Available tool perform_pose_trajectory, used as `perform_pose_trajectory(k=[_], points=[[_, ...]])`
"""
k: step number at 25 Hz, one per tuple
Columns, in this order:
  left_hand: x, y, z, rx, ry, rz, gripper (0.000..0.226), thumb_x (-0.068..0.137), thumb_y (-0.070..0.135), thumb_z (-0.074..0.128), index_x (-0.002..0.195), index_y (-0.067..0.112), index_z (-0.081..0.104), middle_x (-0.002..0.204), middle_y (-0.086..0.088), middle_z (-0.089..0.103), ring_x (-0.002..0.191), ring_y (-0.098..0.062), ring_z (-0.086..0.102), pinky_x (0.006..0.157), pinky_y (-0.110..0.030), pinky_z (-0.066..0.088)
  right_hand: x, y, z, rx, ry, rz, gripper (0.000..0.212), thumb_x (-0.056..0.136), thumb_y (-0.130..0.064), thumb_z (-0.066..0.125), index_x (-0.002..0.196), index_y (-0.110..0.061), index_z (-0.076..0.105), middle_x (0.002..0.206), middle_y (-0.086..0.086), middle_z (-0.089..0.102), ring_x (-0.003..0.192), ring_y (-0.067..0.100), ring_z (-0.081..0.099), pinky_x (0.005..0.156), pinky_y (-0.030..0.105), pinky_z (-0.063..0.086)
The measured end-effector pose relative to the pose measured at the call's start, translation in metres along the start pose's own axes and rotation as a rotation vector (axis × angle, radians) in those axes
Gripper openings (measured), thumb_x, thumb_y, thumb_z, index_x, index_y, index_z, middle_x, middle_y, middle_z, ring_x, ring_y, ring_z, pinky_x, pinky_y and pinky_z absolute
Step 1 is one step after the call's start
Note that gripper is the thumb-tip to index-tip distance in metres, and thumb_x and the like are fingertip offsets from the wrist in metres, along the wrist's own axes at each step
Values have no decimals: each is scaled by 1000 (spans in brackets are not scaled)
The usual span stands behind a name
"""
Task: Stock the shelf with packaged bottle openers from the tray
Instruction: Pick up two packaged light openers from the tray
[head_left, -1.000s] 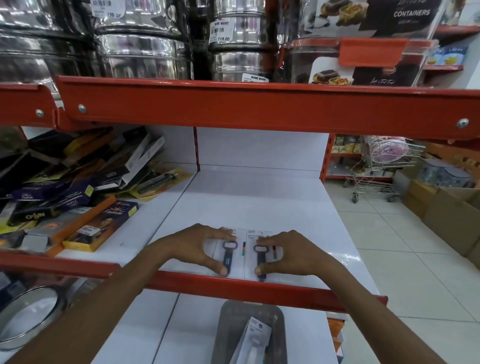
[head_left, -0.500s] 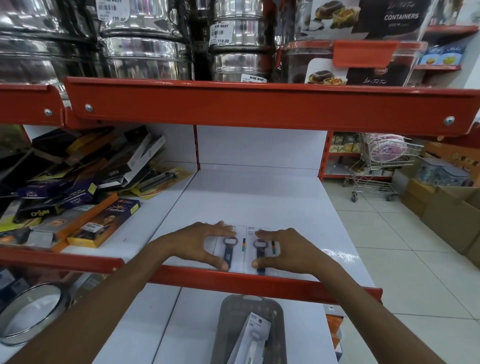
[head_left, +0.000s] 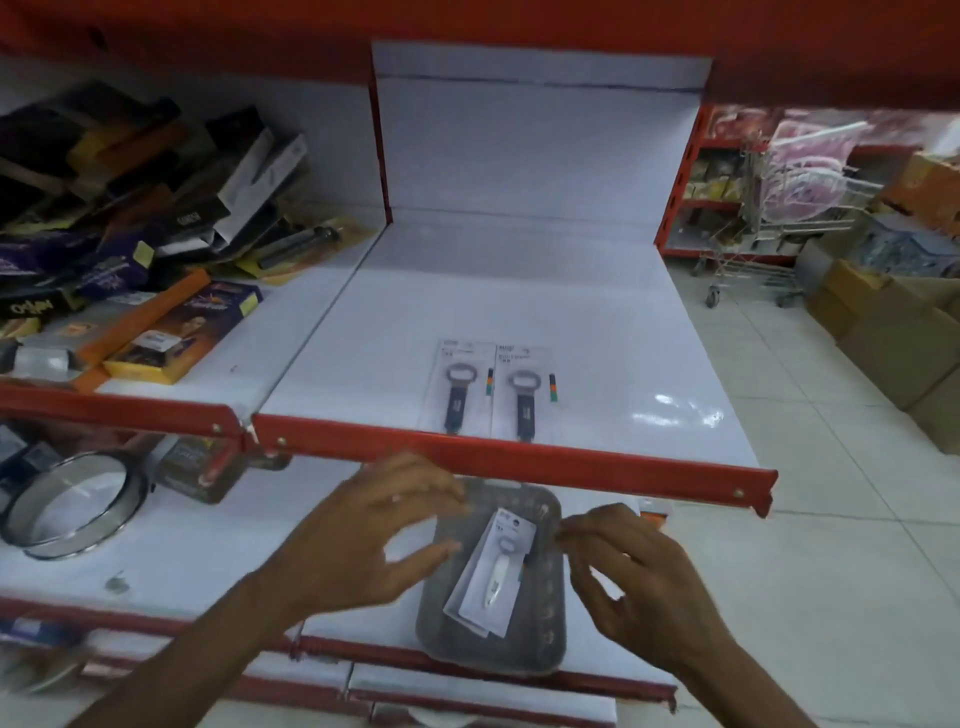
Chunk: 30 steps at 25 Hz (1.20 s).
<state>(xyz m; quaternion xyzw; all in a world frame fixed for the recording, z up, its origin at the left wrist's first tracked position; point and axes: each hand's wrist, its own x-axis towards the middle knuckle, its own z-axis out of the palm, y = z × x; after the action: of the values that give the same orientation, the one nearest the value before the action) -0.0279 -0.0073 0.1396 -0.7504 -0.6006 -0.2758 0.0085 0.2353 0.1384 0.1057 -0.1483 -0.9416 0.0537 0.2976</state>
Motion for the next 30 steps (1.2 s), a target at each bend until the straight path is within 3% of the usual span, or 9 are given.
perform_pose_trajectory(k=[3,5,9,13,15,17,20,24,30], points=[[-19,-8,51,58,-247,-47,33,90,43,69,120,31,66,122,12,68,111,-5,60,96,-21,52,-10,13,61,77,-369,423,42,82,-34,72,120,-33,56,124,-8,67,106,14,65,95,26,50],[-21,-21,84,-2,-386,-172,40,93,43,65,130,29,62,134,8,64,120,-9,58,103,-17,43,-3,27,107,205,-592,550,59,79,-43,73,130,-30,48,133,-5,60,117,18,61,104,36,48],[-34,-50,133,-228,-512,-493,50,97,37,63,142,21,51,148,4,53,133,-7,50,116,-14,28,14,49,183,-22,-824,396,119,56,-77,69,147,-13,25,156,9,29,144,33,27,118,54,22],[-28,-62,141,-175,-463,-484,37,95,20,68,131,13,63,137,-5,63,124,-19,59,114,-32,44,19,59,204,-192,-868,343,144,43,-89,63,151,-14,5,163,10,4,149,37,3,119,59,7],[-15,-66,141,-159,-441,-501,38,92,10,69,130,10,64,136,-11,65,121,-26,63,113,-36,46,22,61,196,-92,-794,379,138,44,-83,69,151,-21,8,162,2,11,149,32,8,120,54,9],[-1,-75,147,-158,-518,-546,53,93,0,60,143,11,50,152,-12,49,134,-32,52,115,-40,42,23,62,181,55,-712,510,119,47,-67,82,144,-26,25,152,0,37,140,29,35,117,48,29],[25,-87,169,-158,-683,-563,71,93,4,59,155,14,27,165,-9,25,149,-31,29,120,-43,29,18,60,155,107,-579,670,81,59,-38,89,126,-26,45,125,-1,62,110,24,64,91,38,54],[52,-84,201,-69,-860,-386,104,74,19,85,157,19,22,165,-7,25,151,-29,25,122,-46,26,2,50,124,152,-488,758,37,81,-30,72,114,-21,57,112,4,68,98,25,69,86,36,56],[72,-91,217,263,-938,-86,131,51,63,90,155,28,20,166,-1,22,154,-29,17,125,-53,16,-6,42,94,348,-438,836,23,85,-17,68,108,-17,67,113,3,72,99,24,68,90,31,56]])
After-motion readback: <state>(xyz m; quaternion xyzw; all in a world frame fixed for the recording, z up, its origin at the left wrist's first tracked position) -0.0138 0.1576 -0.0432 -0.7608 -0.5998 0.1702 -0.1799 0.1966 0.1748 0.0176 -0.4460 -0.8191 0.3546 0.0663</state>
